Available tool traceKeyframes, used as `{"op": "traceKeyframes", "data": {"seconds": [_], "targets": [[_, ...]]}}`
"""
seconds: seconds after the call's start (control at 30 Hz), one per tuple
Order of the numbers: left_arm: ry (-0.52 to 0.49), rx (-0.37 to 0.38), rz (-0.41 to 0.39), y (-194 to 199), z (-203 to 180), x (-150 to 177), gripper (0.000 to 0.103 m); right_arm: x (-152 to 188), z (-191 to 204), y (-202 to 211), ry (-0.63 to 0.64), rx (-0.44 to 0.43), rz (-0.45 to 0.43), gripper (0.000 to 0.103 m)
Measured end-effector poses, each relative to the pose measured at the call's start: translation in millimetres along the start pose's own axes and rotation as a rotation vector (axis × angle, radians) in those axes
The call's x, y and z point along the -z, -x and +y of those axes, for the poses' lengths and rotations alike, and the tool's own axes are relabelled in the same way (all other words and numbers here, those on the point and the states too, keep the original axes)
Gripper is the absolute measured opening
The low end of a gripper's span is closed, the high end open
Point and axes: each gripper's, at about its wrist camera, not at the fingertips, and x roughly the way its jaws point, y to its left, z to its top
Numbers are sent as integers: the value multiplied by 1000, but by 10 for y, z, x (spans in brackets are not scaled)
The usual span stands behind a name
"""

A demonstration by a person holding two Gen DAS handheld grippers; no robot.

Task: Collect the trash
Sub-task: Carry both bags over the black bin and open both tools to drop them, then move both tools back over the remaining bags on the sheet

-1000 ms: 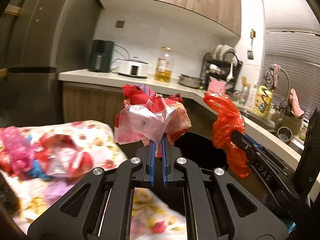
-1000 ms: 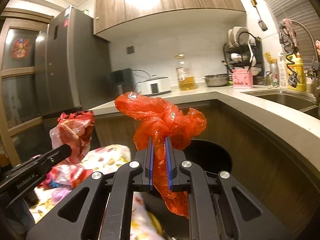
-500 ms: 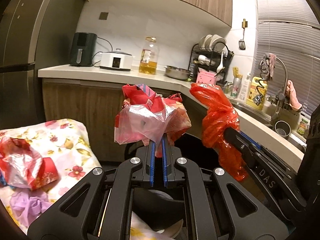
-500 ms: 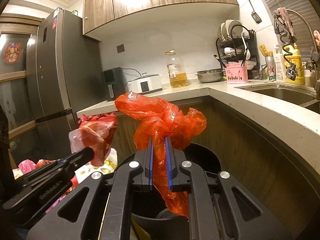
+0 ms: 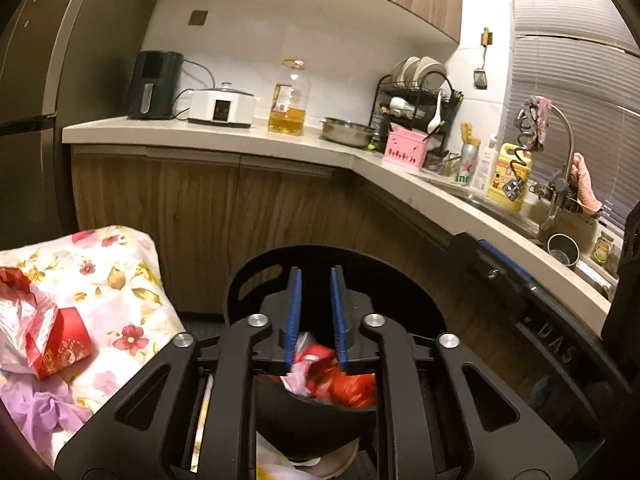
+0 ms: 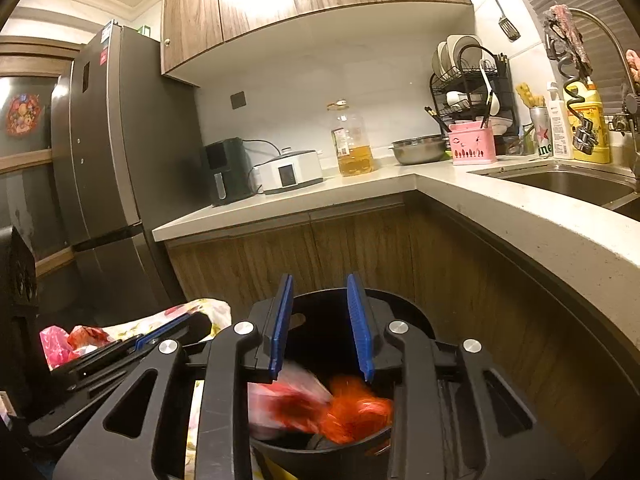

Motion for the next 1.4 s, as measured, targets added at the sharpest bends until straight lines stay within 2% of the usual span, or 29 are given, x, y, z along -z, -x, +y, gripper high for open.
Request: {"op": "traceKeyframes", "data": {"seconds": [0.17,0.27,0.53,0.77,0.97,1.13,1.4], "targets": [[20,-44,-15,119,65,37,60,36,51,43,9,5,8,44],[31,-93,-22,232,128,73,71,61,84,71,13,6,18,49],[56,-253,-28,651,326,208,79,149,180,203,-8,-20,41,68],[66,-400,-66,1170,546,366,82,207,366,391,-22,-89,38,80],[110,-525,-103,1679,876,498,82,316,682,506,15,-157,59,80],[131,-662,-112,2127,1229,669,82,427,995,605,49,-216,70,80],[197,-812,-112,2738,1807,930,82,651,1519,661,91,-306,116,80]]}}
